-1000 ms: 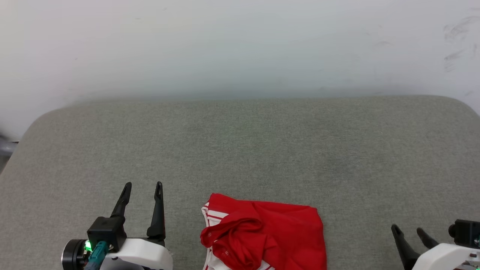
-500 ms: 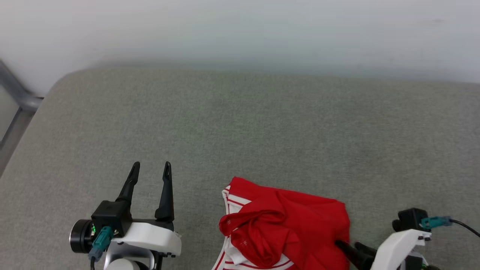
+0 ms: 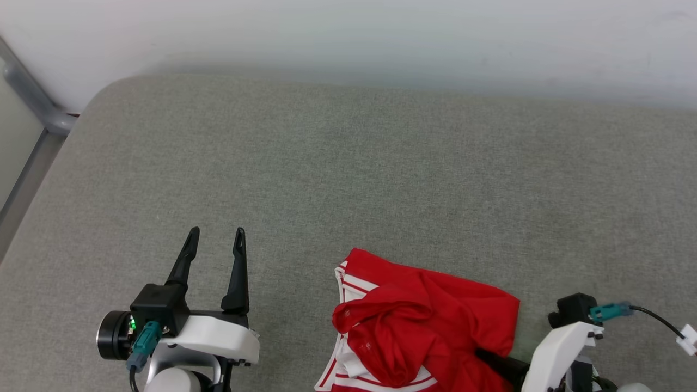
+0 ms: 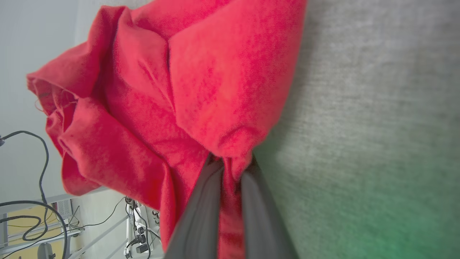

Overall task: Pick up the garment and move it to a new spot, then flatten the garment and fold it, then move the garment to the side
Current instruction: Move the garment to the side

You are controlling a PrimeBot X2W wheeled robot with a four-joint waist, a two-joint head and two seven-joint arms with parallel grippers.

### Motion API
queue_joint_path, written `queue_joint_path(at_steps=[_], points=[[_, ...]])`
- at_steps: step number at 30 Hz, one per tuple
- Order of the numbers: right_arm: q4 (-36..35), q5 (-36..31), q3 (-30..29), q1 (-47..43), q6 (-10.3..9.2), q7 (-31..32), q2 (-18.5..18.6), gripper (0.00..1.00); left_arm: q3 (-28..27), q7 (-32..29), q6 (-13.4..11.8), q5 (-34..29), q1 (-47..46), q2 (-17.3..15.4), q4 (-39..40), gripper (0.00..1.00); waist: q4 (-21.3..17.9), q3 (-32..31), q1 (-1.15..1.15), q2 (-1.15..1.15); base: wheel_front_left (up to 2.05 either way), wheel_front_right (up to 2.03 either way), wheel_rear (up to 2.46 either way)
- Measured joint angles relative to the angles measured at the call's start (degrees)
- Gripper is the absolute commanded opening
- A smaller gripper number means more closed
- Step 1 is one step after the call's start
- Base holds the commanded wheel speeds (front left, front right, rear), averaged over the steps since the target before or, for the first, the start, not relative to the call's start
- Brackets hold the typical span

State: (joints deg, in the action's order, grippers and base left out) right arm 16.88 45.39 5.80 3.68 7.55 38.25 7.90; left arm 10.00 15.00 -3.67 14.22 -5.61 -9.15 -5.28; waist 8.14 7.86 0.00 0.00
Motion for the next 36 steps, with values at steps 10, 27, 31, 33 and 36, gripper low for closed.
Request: queue_joint_path(at_steps=[10, 27, 31, 33, 36], points=[[-6.41, -9.93, 7.19, 3.42, -0.04, -4.11, 7.06, 0.0, -1.42, 0.05, 0.77, -0.97, 1.82, -0.02, -0.65, 1.0, -2.88, -3.42, 0.0, 0.0, 0.0, 0.0, 0.0], [-20.65, -18.61, 9.98, 9.35, -0.03, 3.13, 19.28, 0.0, -1.59, 0.07, 2.16, -2.53, 1.41, 1.01, 2.42, 1.0, -20.38, -3.38, 0.0, 0.0, 0.0, 0.0, 0.0], [-19.29, -18.64, 7.2, 10.29, -0.03, 1.86, 19.39, 0.0, -1.32, 0.07, 2.81, -3.66, -1.16, 0.65, 2.91, 1.0, -23.86, -0.58, 0.0, 0.0, 0.0, 0.0, 0.0], [-17.63, -18.64, 5.48, 10.95, -0.04, 0.96, 19.33, 0.0, -0.93, 0.07, 3.24, -4.23, -2.54, 0.47, 3.09, 1.0, -25.03, 1.37, 0.0, 0.0, 0.0, 0.0, 0.0], [-14.14, -18.94, 3.07, 12.4, -0.03, -0.57, 19.29, 0.0, -0.43, 0.07, 3.68, -5.01, -4.6, 0.07, 3.5, 1.0, -26.4, 4.31, 0.0, 0.0, 0.0, 0.0, 0.0]])
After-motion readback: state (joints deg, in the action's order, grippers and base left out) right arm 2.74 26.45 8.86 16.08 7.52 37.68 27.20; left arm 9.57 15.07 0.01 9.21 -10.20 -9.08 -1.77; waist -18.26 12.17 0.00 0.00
